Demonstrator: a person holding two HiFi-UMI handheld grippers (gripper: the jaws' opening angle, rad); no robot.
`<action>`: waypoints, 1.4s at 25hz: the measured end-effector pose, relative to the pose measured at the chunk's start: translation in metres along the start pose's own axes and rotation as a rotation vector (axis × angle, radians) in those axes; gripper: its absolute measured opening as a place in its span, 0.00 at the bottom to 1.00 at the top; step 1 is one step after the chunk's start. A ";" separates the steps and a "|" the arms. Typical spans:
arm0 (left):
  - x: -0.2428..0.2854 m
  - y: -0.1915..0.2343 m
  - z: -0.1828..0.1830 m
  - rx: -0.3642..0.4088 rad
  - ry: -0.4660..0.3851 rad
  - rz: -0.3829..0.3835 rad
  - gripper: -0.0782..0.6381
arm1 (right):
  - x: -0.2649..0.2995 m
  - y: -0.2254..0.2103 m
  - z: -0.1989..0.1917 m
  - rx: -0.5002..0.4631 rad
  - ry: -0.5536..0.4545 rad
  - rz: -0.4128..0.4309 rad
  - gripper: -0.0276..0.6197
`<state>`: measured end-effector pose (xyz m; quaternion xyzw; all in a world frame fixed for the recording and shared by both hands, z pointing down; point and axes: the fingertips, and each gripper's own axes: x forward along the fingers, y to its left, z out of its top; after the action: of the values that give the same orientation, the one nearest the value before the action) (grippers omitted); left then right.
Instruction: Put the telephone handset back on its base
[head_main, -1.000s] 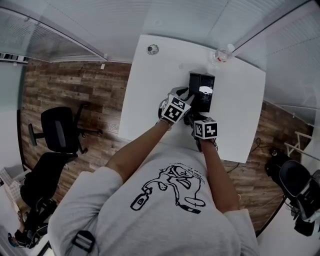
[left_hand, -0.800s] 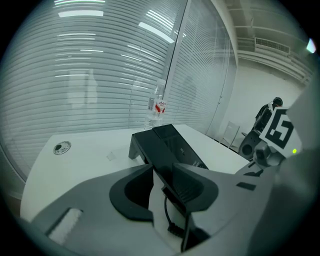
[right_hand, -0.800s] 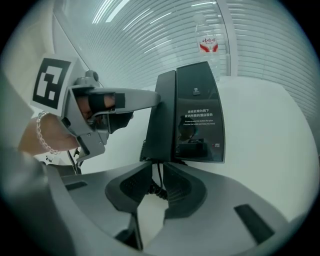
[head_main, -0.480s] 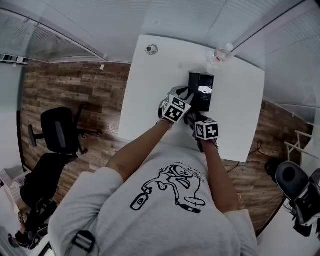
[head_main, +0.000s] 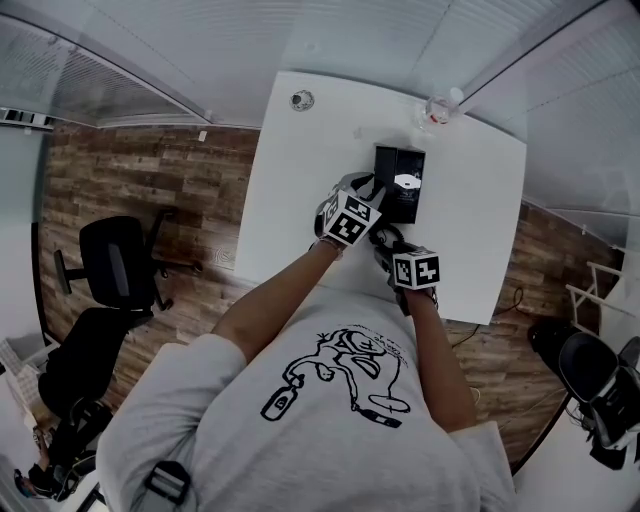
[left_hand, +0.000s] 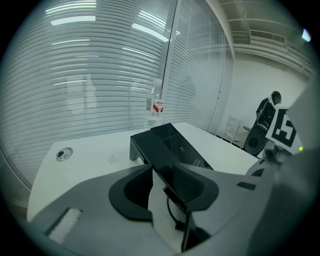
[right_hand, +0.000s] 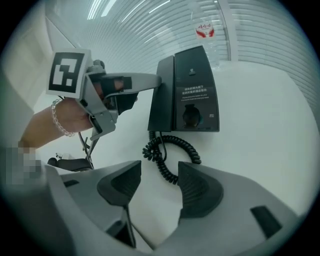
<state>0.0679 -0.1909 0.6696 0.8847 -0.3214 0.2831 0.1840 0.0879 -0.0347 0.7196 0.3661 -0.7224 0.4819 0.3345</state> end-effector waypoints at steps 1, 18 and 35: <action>0.000 0.000 0.000 0.004 0.001 0.003 0.28 | -0.003 0.001 0.002 -0.015 -0.022 -0.009 0.35; 0.003 0.004 0.000 0.061 0.008 0.061 0.28 | -0.033 0.003 0.013 -0.081 -0.200 -0.028 0.32; 0.004 0.005 0.003 -0.022 -0.019 0.046 0.27 | 0.006 0.010 0.071 -0.183 -0.201 -0.086 0.14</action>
<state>0.0680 -0.1979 0.6703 0.8777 -0.3466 0.2752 0.1839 0.0667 -0.1001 0.6981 0.4108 -0.7769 0.3602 0.3129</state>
